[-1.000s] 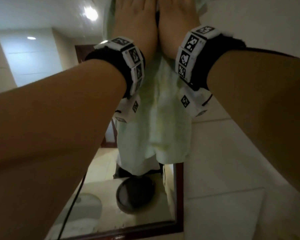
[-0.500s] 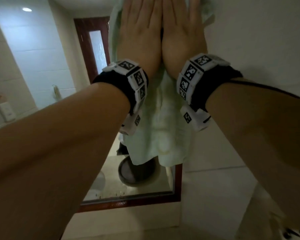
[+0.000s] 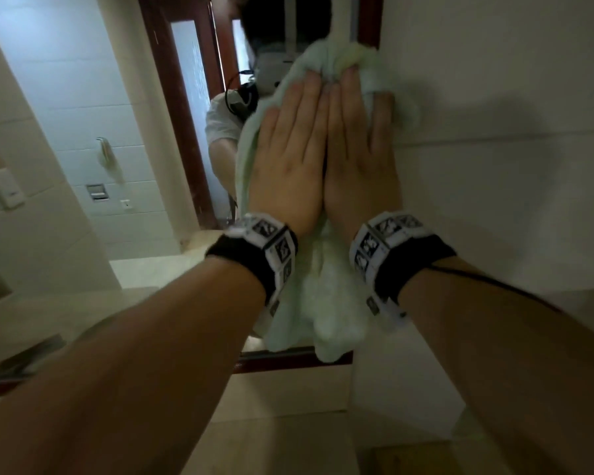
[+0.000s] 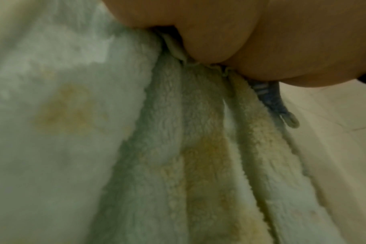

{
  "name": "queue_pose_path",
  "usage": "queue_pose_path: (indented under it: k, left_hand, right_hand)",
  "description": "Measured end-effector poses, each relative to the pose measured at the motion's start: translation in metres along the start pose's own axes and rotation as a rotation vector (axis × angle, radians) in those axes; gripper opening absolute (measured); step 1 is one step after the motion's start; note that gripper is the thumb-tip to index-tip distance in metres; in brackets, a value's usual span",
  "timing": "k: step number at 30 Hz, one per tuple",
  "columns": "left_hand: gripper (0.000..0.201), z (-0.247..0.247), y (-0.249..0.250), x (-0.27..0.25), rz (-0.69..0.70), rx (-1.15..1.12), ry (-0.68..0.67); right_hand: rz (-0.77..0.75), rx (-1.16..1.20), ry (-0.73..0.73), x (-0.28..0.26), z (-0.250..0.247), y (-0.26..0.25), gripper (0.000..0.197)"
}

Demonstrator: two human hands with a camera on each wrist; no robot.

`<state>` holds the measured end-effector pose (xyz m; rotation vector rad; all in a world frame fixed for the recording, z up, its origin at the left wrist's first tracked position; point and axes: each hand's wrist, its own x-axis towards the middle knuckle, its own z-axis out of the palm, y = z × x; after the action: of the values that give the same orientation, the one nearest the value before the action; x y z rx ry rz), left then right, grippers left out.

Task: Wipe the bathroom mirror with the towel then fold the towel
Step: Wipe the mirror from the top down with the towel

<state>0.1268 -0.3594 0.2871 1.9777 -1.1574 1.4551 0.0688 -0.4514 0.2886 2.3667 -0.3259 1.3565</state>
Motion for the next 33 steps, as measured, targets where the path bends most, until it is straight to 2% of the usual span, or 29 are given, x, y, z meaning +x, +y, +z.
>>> queue_pose_path:
  k: [4,8,10,12,14,16,18,20,23,26,30,33]
  left_hand:
    - [0.068,0.019,0.015,-0.074,-0.027,-0.060,-0.119]
    - [0.057,0.034,0.026,-0.151,-0.030,-0.129,-0.229]
    - [0.056,0.034,0.036,-0.181,-0.014,-0.138,-0.323]
    - [0.059,0.032,0.044,-0.198,-0.023,-0.145,-0.402]
    - [0.062,0.030,0.044,-0.197,-0.038,-0.126,-0.420]
    - [0.062,0.025,0.042,-0.178,-0.061,-0.203,-0.384]
    - [0.059,0.016,0.038,-0.137,-0.116,-0.298,-0.244]
    - [0.059,0.011,0.027,-0.083,-0.152,-0.303,-0.104]
    - [0.052,0.007,0.005,-0.034,-0.089,-0.344,-0.044]
    - [0.048,0.012,-0.003,-0.054,0.027,-0.382,-0.068]
    - [0.049,0.022,0.011,-0.100,-0.014,-0.322,-0.091]
    - [0.050,0.031,0.017,-0.134,-0.007,-0.283,-0.149]
  right_hand:
    - [-0.015,0.071,-0.143,-0.078,0.030,-0.016,0.067]
    - [0.122,0.274,-0.133,-0.159,0.050,-0.036,0.096]
    - [0.163,0.357,-0.211,-0.185,0.046,-0.041,0.110]
    - [0.104,0.360,-0.316,-0.198,0.042,-0.037,0.106]
    - [0.013,0.267,-0.431,-0.193,0.033,-0.030,0.092]
    - [-0.064,0.178,-0.480,-0.172,0.020,-0.025,0.082]
    - [-0.090,0.098,-0.422,-0.130,0.005,-0.022,0.072]
    - [-0.030,0.097,-0.321,-0.079,-0.009,-0.019,0.065]
    - [0.044,0.104,-0.209,-0.039,-0.013,-0.012,0.058]
    - [0.078,0.146,-0.168,-0.062,0.001,-0.010,0.056]
    - [0.091,0.191,-0.224,-0.106,0.027,-0.021,0.054]
    - [0.065,0.201,-0.334,-0.139,0.044,-0.028,0.056]
